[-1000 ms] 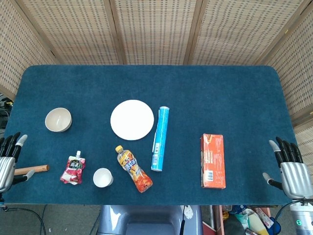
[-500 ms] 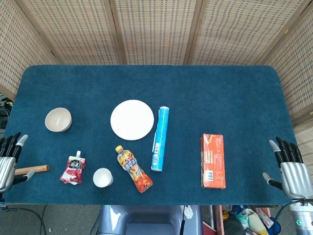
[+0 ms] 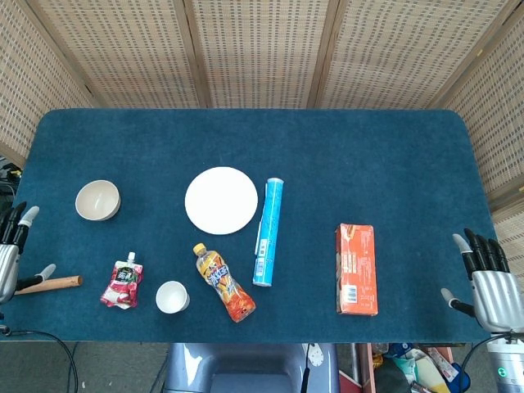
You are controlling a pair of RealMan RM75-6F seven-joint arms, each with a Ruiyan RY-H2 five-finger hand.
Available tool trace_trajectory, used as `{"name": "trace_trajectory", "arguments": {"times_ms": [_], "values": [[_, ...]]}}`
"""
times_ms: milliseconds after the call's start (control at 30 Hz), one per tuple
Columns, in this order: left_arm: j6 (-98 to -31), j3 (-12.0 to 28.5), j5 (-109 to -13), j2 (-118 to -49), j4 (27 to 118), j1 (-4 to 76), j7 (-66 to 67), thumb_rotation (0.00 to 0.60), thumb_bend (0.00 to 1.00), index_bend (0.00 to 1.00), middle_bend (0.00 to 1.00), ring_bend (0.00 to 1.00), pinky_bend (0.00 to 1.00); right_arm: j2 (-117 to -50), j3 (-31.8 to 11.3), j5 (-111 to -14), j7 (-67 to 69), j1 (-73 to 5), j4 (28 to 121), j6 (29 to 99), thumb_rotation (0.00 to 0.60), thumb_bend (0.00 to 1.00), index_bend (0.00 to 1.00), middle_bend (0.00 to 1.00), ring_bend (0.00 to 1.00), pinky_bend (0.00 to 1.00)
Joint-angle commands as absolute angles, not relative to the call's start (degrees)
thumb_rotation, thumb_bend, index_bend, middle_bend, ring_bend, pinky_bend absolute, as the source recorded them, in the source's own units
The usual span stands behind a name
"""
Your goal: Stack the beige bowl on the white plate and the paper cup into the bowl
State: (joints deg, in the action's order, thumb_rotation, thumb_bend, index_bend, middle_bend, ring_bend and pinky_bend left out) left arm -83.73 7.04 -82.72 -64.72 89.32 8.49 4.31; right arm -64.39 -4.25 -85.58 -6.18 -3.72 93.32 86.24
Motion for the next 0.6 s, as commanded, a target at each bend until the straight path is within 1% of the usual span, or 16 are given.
{"name": "trace_trajectory", "arguments": {"times_ms": [33,100,300,467,600], "values": [[-81.0,9.0,-81.1,-65.2,86.2,10.9,2.4,0.6,0.16,0.16,0.0,0.0,0.0,-64.5,-4.2,-85.6,-6.2,-3.7,93.3,86.2,0.6,0.17,0.0,0.0,0.0,0.0],[-79.7,9.4,-80.3,-65.3,85.2,11.8,2.7,0.6,0.17,0.2,0.0,0.0,0.0,-64.5,-4.3,-85.5,-6.3,-3.7,93.3,86.1,0.6,0.17,0.0,0.0,0.0,0.0],[-74.3,10.6,-77.5,-66.9,80.9,15.2,3.7,0.6,0.2,0.28,0.0,0.0,0.0,-64.4,-4.4,-85.4,-6.0,-3.7,93.2,86.3,0.6,0.17,0.0,0.0,0.0,0.0],[-69.3,10.8,-74.9,-68.7,76.7,17.7,4.9,0.6,0.23,0.31,0.0,0.0,0.0,-64.4,-4.4,-85.5,-5.5,-3.7,93.1,86.4,0.6,0.17,0.0,0.0,0.0,0.0],[-65.0,10.6,-72.6,-70.6,73.1,19.5,5.7,0.6,0.26,0.31,0.0,0.0,0.0,-64.4,-4.5,-85.3,-5.1,-3.7,93.0,86.3,0.6,0.17,0.0,0.0,0.0,0.0]]}}
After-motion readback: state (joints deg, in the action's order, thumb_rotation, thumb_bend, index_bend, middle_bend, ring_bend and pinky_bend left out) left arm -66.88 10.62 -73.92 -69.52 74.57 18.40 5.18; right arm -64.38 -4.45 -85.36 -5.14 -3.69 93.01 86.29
